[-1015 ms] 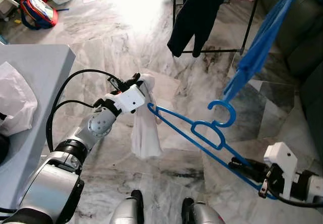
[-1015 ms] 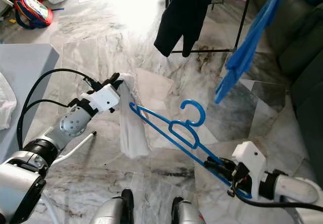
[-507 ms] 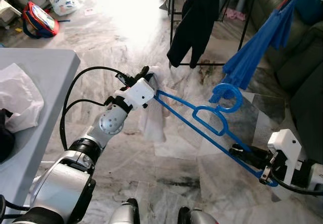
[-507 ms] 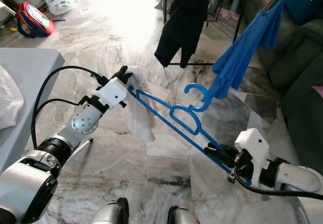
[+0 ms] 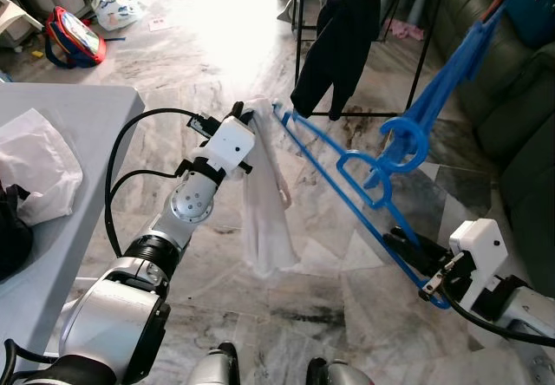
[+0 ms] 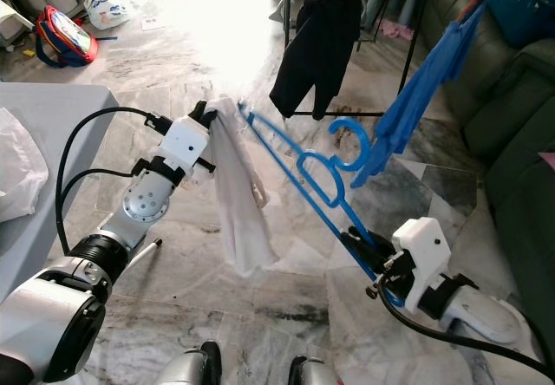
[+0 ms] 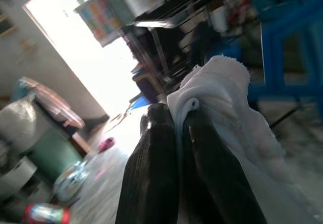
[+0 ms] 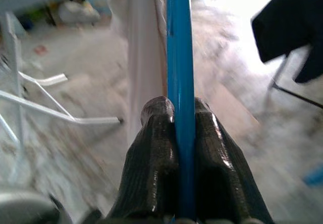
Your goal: Hang hanger
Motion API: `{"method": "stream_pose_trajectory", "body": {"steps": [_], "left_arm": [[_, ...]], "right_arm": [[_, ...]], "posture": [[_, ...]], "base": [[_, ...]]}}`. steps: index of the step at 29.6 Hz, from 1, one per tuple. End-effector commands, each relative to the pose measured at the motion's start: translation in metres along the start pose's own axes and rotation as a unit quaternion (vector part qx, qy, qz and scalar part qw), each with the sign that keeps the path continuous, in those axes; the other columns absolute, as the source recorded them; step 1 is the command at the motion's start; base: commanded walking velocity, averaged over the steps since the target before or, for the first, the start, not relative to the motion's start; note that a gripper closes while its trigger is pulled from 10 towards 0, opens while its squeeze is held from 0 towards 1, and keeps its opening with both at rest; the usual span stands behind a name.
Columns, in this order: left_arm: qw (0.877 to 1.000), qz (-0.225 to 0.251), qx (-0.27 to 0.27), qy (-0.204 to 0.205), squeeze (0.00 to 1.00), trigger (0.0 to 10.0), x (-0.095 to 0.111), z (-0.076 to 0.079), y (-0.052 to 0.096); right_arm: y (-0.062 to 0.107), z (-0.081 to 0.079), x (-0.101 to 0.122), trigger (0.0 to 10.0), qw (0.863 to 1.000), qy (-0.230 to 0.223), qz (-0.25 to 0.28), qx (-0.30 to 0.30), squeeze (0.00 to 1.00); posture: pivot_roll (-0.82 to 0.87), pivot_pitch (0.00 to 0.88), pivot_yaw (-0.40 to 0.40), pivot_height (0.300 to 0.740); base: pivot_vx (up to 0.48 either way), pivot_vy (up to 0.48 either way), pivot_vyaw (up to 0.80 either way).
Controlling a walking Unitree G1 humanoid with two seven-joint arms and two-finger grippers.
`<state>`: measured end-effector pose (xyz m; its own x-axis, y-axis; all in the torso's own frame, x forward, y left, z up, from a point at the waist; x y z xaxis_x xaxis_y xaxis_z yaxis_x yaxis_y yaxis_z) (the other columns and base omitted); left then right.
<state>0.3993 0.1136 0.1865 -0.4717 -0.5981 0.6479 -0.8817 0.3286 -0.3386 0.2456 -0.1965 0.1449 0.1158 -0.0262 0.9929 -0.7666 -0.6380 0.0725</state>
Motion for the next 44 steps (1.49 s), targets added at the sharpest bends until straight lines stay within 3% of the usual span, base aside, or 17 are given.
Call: {"method": "stream_pose_trajectory", "body": {"steps": [1, 5, 9, 12, 19, 32, 38, 44], "left_arm": [[0.999, -0.023, 0.048, -0.002, 0.0, 10.0, -0.004, -0.018, -0.004], [1.0, 0.015, 0.018, -0.007, 0.0, 10.0, 0.008, -0.018, -0.01], [0.999, 0.038, 0.021, 0.0, 0.0, 10.0, 0.017, -0.03, -0.017], [0.998, 0.063, 0.019, -0.005, 0.0, 10.0, 0.024, -0.037, -0.019], [0.997, 0.08, 0.002, 0.011, 0.0, 10.0, 0.026, -0.031, -0.014], [0.987, 0.151, -0.059, -0.007, 0.0, 10.0, 0.042, -0.026, -0.01], [0.985, 0.162, -0.061, -0.005, 0.0, 10.0, 0.043, -0.028, -0.008], [0.985, 0.156, -0.068, -0.015, 0.0, 10.0, 0.039, -0.03, -0.006]], "right_arm": [[-0.005, -0.011, 0.019, 10.0, 0.998, -0.008, 0.043, 0.037, 0.0], [-0.005, 0.001, 0.012, 10.0, 1.0, 0.0, 0.021, 0.008, 0.0], [-0.005, 0.003, -0.002, 10.0, 1.0, 0.023, -0.021, 0.002, 0.0], [-0.004, 0.016, -0.023, 10.0, 0.994, 0.045, -0.088, -0.041, 0.0], [0.008, 0.014, -0.037, 10.0, 0.99, 0.05, -0.125, -0.034, 0.0], [0.007, 0.028, -0.035, 10.0, 0.988, 0.059, -0.13, -0.05, 0.0], [0.007, 0.024, -0.038, 10.0, 0.989, 0.053, -0.128, -0.044, 0.0], [0.013, 0.005, -0.034, 10.0, 0.992, 0.023, -0.121, 0.039, 0.0]], "posture": [[-0.13, 0.163, -0.017, 0.74], [-0.11, 0.183, -0.017, 0.74], [-0.1, 0.193, -0.004, 0.74], [-0.11, 0.19, 0.009, 0.74], [-0.12, 0.169, 0.004, 0.74], [-0.11, 0.183, 0.003, 0.74], [-0.1, 0.186, 0.001, 0.74], [-0.09, 0.188, 0.002, 0.74]], "base": [[0.0, 0.0, 0.0], [0.0, 0.0, 0.0], [0.0, 0.0, 0.0], [0.0, 0.0, 0.0], [0.0, 0.0, 0.0], [0.0, 0.0, 0.0], [0.0, 0.0, 0.0], [0.0, 0.0, 0.0]]}}
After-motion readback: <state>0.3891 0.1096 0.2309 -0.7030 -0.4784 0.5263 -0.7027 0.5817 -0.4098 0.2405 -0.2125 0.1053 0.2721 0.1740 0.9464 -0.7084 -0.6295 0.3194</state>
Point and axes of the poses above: a point about 5 cm out from each wrist's last joint towards the gripper, its own y axis pointing back from the gripper into the wrist, its own x axis along the axis of the wrist's last joint, z = x × y, the point moved 2 cm from there along -y, pointing out of the wrist towards the gripper, and after that the axes turned 10 degrees about -y, right-handed, at the moved point
